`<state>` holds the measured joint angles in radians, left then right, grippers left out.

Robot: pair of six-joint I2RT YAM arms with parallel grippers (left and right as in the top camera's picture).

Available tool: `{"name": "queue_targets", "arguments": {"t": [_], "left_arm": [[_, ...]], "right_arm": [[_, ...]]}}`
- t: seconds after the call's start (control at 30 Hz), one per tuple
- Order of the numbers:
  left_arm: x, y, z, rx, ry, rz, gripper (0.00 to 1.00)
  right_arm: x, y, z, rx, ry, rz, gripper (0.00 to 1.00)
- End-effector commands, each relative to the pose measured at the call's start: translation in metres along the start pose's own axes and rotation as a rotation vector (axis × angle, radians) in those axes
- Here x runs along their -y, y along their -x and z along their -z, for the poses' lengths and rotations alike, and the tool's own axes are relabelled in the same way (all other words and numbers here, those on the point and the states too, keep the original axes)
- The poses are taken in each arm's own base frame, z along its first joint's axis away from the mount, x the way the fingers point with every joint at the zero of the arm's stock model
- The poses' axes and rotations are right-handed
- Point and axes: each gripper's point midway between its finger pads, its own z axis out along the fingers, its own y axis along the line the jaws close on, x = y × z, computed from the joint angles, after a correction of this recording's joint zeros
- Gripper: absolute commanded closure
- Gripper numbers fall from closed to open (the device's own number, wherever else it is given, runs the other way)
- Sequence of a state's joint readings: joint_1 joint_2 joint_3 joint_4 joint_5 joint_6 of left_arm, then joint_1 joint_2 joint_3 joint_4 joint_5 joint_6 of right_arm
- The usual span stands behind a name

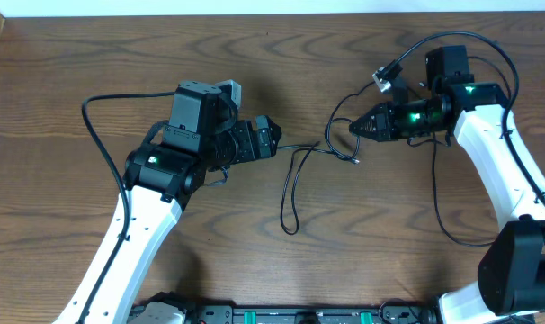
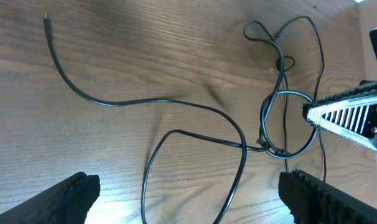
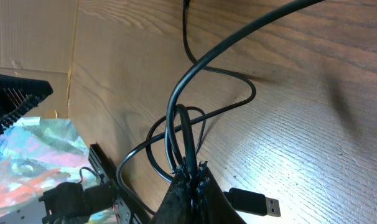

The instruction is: Untangle cables

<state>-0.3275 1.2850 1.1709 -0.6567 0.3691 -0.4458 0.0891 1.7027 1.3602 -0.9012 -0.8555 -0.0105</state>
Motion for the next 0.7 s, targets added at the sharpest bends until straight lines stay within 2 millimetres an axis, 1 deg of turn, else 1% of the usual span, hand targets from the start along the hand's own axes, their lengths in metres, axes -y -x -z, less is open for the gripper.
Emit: {"name": "queue_targets", "arguments": {"t": [0.0, 0.13, 0.27, 0.3, 0.43, 0.57, 0.67], "left_arm": [[0.003, 0.001, 0.001, -0.001, -0.013, 0.007, 0.02], [0.003, 0.001, 0.001, -0.002, -0.013, 0.017, 0.02], [0.003, 0.0, 0.001, -0.005, -0.012, 0.113, 0.02], [0.002, 0.0, 0.0, -0.006, -0.01, 0.134, 0.07], [0.0, -0.001, -0.003, -0.017, -0.003, 0.179, 0.19], [-0.001, 0.0, -0.009, -0.021, -0.001, 0.235, 0.23], [0.004, 0.003, -0.016, -0.02, -0.016, 0.23, 0.35]], "right_arm": [[-0.01, 0.0, 0.004, 0.009, 0.016, 0.014, 0.99], [-0.01, -0.003, 0.004, 0.0, 0.016, 0.035, 0.99], [-0.01, -0.003, 0.004, -0.001, 0.016, 0.062, 0.99], [-0.01, -0.003, 0.004, -0.001, 0.016, 0.062, 0.99], [-0.01, -0.003, 0.004, -0.001, 0.016, 0.063, 0.99], [-0.01, -0.002, 0.004, 0.003, 0.016, 0.087, 0.99], [-0.01, -0.002, 0.004, 0.003, 0.016, 0.093, 0.99]]}}
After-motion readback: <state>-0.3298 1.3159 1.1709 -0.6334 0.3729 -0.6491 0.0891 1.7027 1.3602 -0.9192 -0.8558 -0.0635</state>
